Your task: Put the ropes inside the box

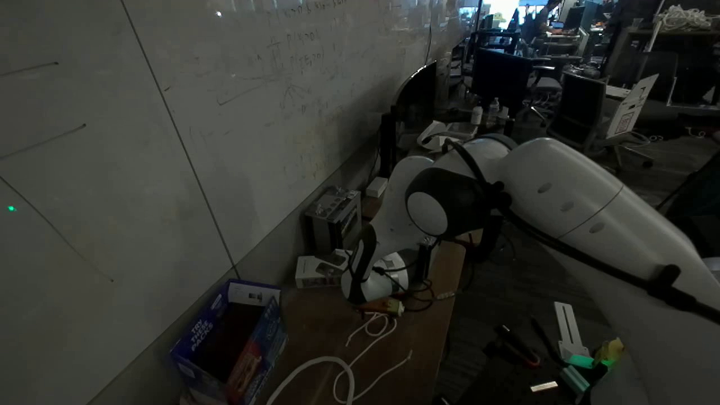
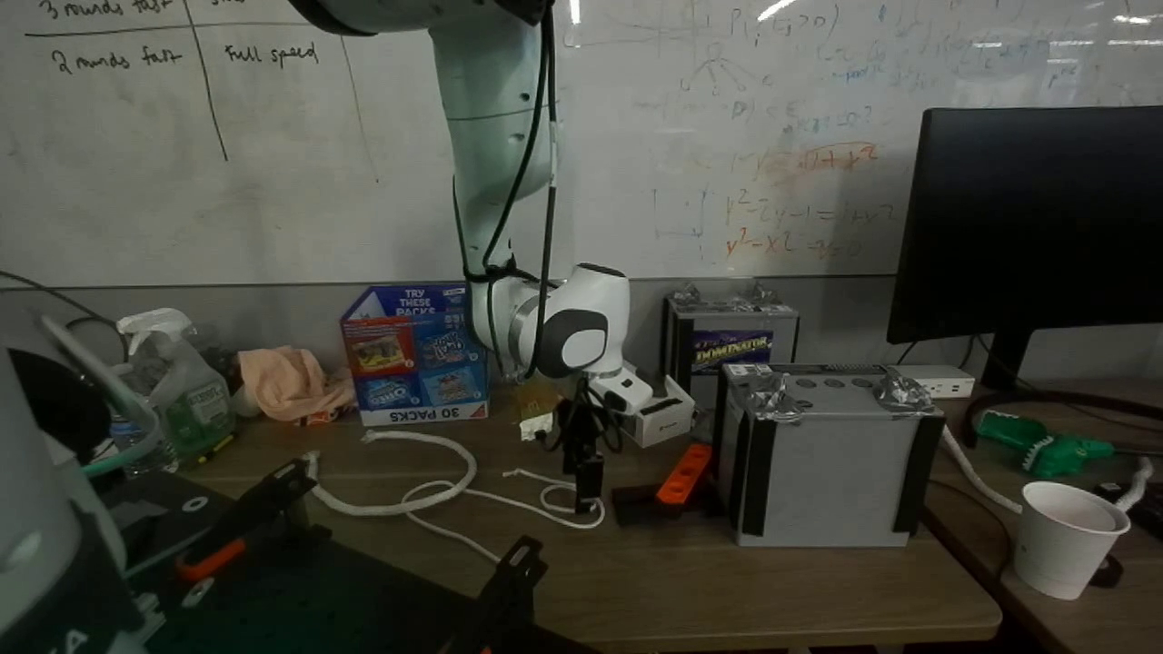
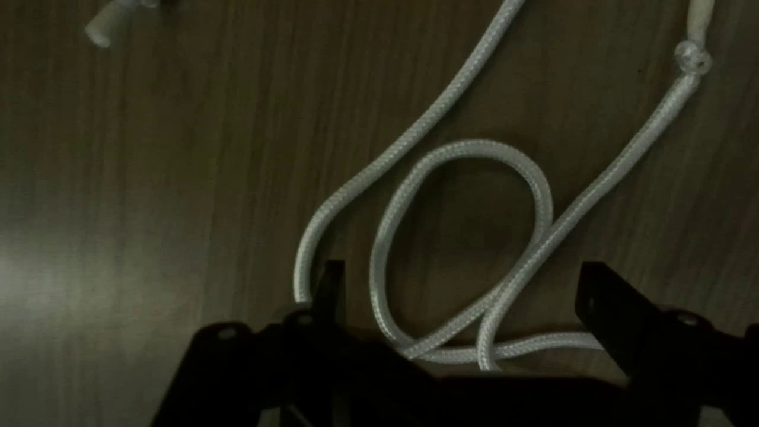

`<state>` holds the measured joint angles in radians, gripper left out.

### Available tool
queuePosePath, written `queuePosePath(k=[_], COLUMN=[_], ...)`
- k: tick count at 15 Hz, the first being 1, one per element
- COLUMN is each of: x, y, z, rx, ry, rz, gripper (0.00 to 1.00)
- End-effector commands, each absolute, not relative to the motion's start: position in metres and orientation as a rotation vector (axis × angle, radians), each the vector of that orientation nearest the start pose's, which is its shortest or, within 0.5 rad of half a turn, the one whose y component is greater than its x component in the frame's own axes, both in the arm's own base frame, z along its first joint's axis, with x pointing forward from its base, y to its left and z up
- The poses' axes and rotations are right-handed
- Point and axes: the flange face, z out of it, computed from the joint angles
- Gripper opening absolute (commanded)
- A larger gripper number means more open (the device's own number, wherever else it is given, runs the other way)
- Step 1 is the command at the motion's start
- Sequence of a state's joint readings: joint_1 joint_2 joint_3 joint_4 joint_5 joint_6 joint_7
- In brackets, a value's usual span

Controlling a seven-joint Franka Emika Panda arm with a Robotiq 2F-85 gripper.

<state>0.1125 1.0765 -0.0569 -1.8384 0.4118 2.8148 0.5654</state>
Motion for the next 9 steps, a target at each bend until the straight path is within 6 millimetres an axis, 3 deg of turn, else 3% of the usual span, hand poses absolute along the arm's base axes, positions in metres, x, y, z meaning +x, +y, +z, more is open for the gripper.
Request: queuePosePath(k=[1, 9], x=[0.5624, 0.5595], y=[0.0121, 0.013], z=[-0.0617, -0.0659], rx=[-2.826, -2.833], ry=[1.337, 1.345], rz=[0.14, 0.144], gripper=[1.0, 1.0])
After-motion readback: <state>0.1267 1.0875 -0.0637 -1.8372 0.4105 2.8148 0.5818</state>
